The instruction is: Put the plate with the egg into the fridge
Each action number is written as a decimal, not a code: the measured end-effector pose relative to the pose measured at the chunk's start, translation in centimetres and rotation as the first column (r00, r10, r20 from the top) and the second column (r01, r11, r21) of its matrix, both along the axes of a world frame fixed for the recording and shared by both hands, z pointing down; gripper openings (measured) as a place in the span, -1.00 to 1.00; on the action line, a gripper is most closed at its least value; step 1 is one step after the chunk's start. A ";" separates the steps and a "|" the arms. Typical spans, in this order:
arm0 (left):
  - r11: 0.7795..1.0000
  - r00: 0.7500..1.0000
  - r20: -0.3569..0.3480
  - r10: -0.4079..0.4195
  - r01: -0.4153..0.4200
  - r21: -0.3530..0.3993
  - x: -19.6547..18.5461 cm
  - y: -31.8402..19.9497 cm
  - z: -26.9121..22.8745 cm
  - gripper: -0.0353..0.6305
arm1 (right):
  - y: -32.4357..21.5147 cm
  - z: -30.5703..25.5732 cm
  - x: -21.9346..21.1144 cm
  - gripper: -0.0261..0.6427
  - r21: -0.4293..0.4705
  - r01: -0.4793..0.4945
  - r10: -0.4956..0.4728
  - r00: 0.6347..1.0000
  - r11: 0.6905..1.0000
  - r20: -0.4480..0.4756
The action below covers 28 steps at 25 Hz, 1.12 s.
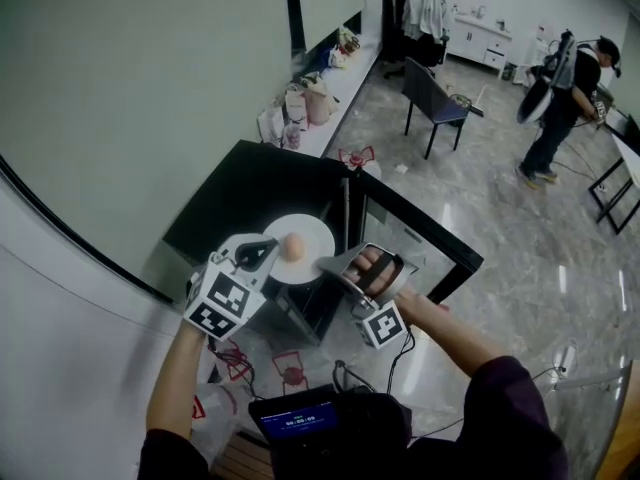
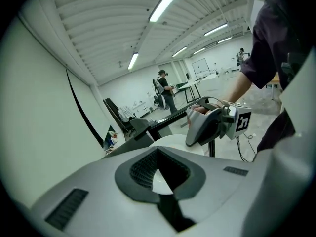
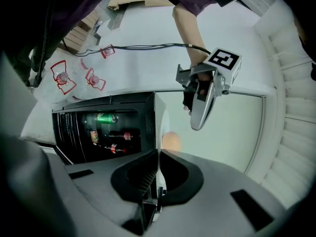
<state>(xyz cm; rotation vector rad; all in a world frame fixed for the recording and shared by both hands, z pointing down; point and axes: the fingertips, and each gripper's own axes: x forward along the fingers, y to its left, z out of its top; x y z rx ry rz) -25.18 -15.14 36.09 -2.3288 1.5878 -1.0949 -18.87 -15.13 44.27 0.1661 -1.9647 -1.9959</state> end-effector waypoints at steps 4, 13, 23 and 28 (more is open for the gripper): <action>0.998 0.999 -0.011 0.050 -0.050 0.032 3.0 2.2 0.8 -0.87 | 1.0 -0.1 1.9 -0.86 0.008 -0.060 0.060 0.998 0.998 0.005; 0.980 0.982 -0.092 0.166 -0.154 0.123 8.2 6.4 0.2 -0.87 | 5.1 0.1 7.0 -0.86 0.008 -0.201 0.201 0.980 0.980 0.007; 0.981 0.970 -0.171 0.171 -0.151 0.121 13.5 5.8 3.1 -0.87 | 3.7 3.9 11.8 -0.86 0.012 -0.215 0.215 0.976 0.977 -0.020; 0.996 0.965 -0.257 0.055 -0.035 0.079 14.5 3.2 7.2 -0.87 | 0.9 7.7 11.8 -0.86 0.009 -0.167 0.167 0.985 0.986 -0.038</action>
